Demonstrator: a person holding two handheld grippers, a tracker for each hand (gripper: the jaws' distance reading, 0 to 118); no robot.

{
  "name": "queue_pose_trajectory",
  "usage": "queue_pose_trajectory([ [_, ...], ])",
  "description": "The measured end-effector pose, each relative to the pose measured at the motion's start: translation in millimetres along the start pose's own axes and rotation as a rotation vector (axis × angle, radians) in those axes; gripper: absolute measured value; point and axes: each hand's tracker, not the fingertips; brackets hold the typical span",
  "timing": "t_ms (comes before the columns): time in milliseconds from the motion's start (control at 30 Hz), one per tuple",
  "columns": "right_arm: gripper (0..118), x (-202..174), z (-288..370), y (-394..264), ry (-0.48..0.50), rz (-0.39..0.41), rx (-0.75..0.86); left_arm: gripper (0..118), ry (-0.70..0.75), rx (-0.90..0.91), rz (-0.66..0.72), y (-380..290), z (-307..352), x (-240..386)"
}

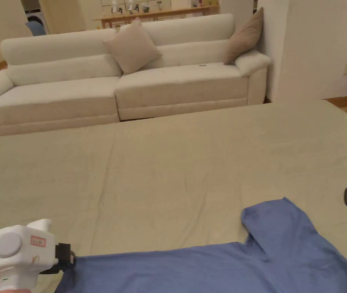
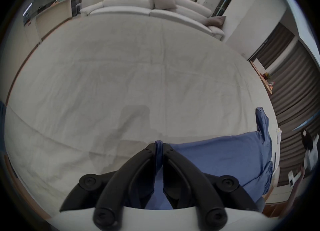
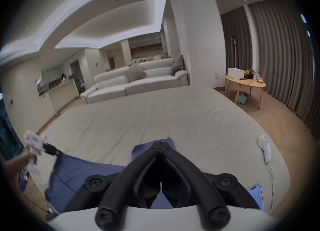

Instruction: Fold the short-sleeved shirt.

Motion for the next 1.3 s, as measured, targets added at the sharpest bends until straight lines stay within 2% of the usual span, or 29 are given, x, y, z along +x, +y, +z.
queue_pose_trajectory([
  [67, 0, 15.0, -41.5, -0.1, 0.054, -0.056, -0.089, 6, 0.004, 0.013, -0.028, 3.1, 8.6, 7.3],
  [100, 18, 24.7, -61.6, -1.3, 0.107, -0.102, -0.139, 6, -0.007, 0.024, -0.044, 3.9, 12.5, 9.7],
  [167, 118, 34.1, -101.0, -4.7, 0.059, -0.108, -0.239, 6, -0.007, 0.06, -0.067, 4.2, 21.1, 18.0],
  [200, 110, 45.7, -129.8, -8.2, 0.069, -0.103, -0.335, 6, -0.013, 0.069, -0.08, 4.1, 25.2, 21.3],
  [233, 109, 51.9, -141.8, -20.9, 0.101, -0.091, -0.274, 6, -0.023, 0.089, -0.096, 2.7, 29.6, 25.8],
  [267, 111, 55.1, -157.8, -32.1, 0.002, -0.012, -0.368, 6, -0.026, 0.089, -0.107, 1.6, 34.9, 31.4],
  [333, 109, 55.5, -197.9, -29.3, -0.017, 0.053, -0.487, 6, -0.035, 0.101, -0.105, 2.1, 37.9, 33.4],
  [400, 94, 60.0, -221.3, -46.7, -0.028, 0.029, -0.578, 6, -0.062, 0.099, -0.08, 2.8, 39.1, 33.8],
  [433, 86, 57.3, -227.2, -53.7, 0.007, -0.009, -0.612, 6, -0.058, 0.098, -0.08, 2.3, 38.6, 34.8],
  [467, 87, 50.9, -230.2, -59.6, 0.042, -0.019, -0.621, 6, -0.059, 0.093, -0.086, 2.3, 37.6, 35.2],
  [533, 87, 35.8, -222.8, -65.5, -0.042, 0.075, -0.536, 6, -0.029, 0.084, -0.1, 3.1, 33.3, 35.1],
  [567, 84, 32.1, -217.4, -65.9, -0.044, 0.068, -0.518, 6, -0.037, 0.074, -0.095, 3.5, 31.3, 32.8],
  [633, 49, 27.1, -206.9, -64.6, -0.025, 0.074, -0.467, 6, -0.042, 0.069, -0.052, 1.9, 27.5, 29.6],
  [667, 6, 25.3, -202.8, -65.1, -0.017, 0.072, -0.467, 6, -0.042, 0.072, -0.038, 3.2, 24.3, 25.5],
  [700, 2, 21.9, -197.9, -63.5, -0.054, 0.092, -0.451, 6, -0.041, 0.079, -0.021, 2.0, 22.7, 25.0],
  [800, 2, 19.1, -176.9, -53.4, -0.023, 0.08, -0.424, 6, -0.034, 0.092, 0.014, -1.1, 24.4, 23.3],
  [867, 2, 25.9, -152.8, -41.7, -0.01, 0.009, -0.318, 6, -0.035, 0.107, 0.022, -6.4, 35.1, 23.6],
  [1000, 2, 29.8, -60.4, -21.3, 0.034, -0.079, -0.132, 6, -0.061, 0.184, 0.032, -25.7, 75.0, 20.0],
  [1100, 2, 30.8, 13.1, -23.1, 0.088, -0.091, -0.071, 6, -0.083, 0.223, 0.029, -54.0, 111.7, 16.6],
  [1167, 2, 25.3, 63.1, -34.6, 0.085, -0.096, -0.076, 6, -0.079, 0.239, 0.014, -78.1, 137.5, 16.7],
  [1300, 2, 42.3, 120.5, -71.9, 0.107, -0.202, -0.15, 6, -0.088, 0.25, 0.045, -130.3, 175.1, 0.9],
])
